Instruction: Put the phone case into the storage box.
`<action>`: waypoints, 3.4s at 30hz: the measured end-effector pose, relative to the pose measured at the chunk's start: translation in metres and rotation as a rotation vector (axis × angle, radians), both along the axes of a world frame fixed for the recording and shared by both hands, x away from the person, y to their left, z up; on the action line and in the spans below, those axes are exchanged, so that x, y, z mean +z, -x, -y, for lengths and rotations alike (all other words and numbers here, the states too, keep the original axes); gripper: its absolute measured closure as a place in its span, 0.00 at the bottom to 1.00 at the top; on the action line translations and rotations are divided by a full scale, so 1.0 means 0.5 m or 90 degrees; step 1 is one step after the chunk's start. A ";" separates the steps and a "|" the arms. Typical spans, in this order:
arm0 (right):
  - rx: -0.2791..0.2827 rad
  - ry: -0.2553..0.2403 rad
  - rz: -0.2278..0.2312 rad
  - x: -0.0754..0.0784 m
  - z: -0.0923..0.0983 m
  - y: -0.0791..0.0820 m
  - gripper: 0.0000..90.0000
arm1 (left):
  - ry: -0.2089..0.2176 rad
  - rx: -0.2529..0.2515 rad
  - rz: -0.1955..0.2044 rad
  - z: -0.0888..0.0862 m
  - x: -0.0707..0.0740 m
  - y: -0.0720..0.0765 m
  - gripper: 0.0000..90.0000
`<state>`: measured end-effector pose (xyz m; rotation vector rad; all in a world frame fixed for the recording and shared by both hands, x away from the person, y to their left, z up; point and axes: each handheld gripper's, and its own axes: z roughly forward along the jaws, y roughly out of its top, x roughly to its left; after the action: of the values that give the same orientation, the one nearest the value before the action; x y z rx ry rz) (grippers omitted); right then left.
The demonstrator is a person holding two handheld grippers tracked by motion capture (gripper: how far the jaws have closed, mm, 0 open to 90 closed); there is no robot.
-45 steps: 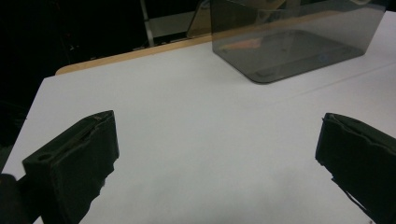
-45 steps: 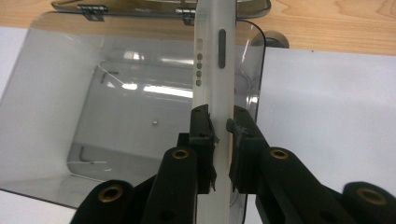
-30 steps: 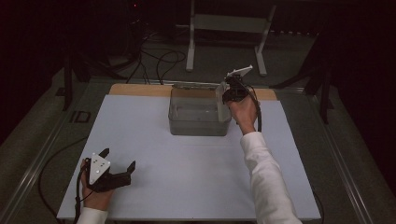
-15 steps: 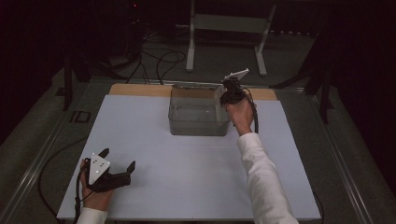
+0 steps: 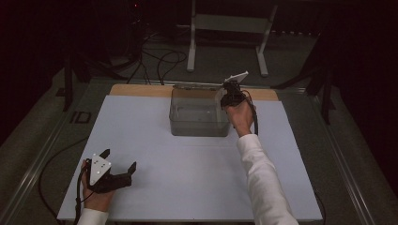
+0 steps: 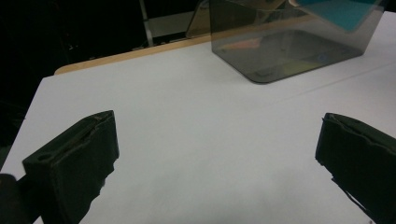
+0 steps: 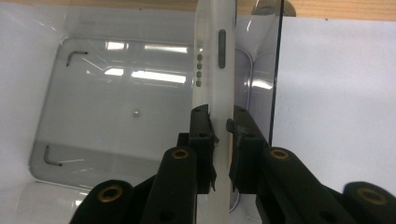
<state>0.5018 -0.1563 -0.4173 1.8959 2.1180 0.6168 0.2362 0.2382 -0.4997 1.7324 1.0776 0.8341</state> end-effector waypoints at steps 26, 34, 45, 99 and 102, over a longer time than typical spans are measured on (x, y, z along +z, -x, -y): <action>-0.015 0.023 -0.027 -0.045 -0.003 -0.006 0.90 | -0.001 -0.001 -0.001 0.000 0.000 0.000 0.00; -0.021 0.031 -0.032 -0.048 -0.007 -0.008 0.90 | 0.000 -0.002 0.000 0.000 0.000 0.000 0.00; -0.029 0.045 -0.051 -0.047 -0.012 -0.014 0.90 | -0.001 -0.002 -0.001 0.000 0.000 -0.001 0.00; 0.082 0.046 0.065 -0.011 -0.015 0.018 0.50 | -0.002 -0.004 0.000 0.001 0.000 0.001 0.00; 0.101 0.032 0.076 -0.010 -0.012 0.022 0.42 | -0.002 -0.004 0.000 0.001 0.000 0.001 0.00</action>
<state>0.4910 -0.1503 -0.4222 1.6342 2.1992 0.6831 0.2358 0.2377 -0.4996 1.7380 1.0704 0.8321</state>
